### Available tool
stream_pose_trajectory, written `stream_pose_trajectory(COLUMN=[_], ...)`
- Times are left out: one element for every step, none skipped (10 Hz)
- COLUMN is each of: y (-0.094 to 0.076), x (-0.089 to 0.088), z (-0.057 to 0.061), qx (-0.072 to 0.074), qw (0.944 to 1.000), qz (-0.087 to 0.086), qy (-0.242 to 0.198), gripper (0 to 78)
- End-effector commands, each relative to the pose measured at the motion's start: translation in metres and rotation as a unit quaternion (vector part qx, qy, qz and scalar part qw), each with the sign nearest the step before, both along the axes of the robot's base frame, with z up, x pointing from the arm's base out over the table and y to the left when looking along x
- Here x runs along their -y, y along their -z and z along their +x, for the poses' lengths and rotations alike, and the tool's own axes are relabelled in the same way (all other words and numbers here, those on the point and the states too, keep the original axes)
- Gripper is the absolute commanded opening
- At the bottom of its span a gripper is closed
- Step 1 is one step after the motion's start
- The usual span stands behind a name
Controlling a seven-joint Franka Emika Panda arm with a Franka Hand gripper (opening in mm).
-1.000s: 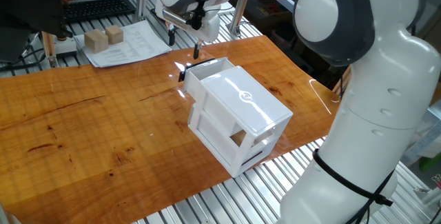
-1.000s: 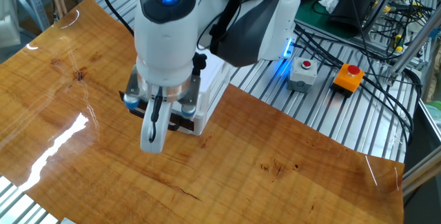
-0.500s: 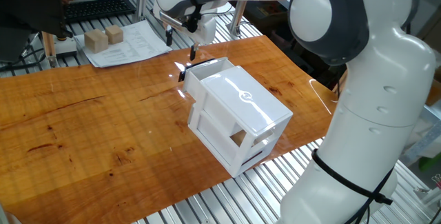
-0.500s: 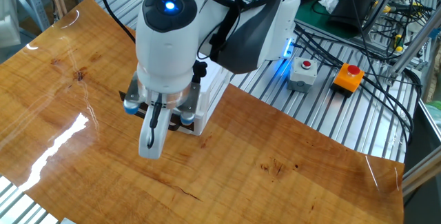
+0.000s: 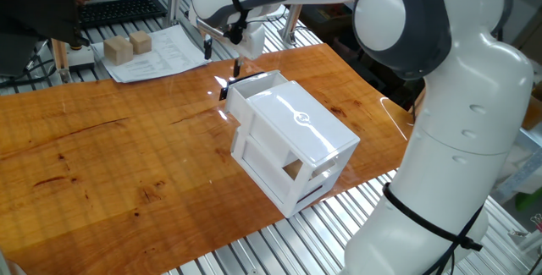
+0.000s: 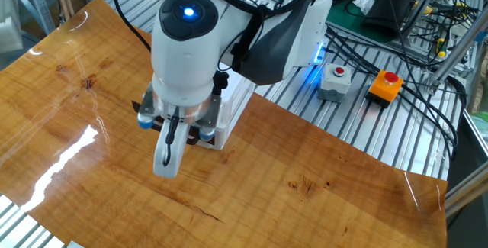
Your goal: Put things in the drawer
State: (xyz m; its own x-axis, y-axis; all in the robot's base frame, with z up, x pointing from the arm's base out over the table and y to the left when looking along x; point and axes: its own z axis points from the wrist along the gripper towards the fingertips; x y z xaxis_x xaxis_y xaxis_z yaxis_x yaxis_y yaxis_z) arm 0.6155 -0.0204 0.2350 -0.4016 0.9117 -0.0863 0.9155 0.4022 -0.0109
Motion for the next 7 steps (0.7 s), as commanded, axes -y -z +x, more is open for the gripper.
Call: stream_pose_trajectory(y=[0.006,0.006,0.006,0.005,0.004,0.003,0.004], x=[0.003,0.003,0.003,0.003,0.004,0.005,0.006], z=[-0.007,-0.009,-0.010,-0.012,-0.014,-0.016,-0.019], qx=[0.001,0.000,-0.001,-0.003,-0.004,-0.005,-0.006], qw=[1.0000,1.0000,1.0000,1.0000,0.9999,0.9999,0.9999], qz=[-0.007,-0.007,-0.006,-0.008,-0.010,-0.011,-0.011], qy=[0.000,0.004,0.004,0.004,0.004,0.003,0.000], gripper=[77.5,77.5,77.5,77.5,77.5,77.5,77.5])
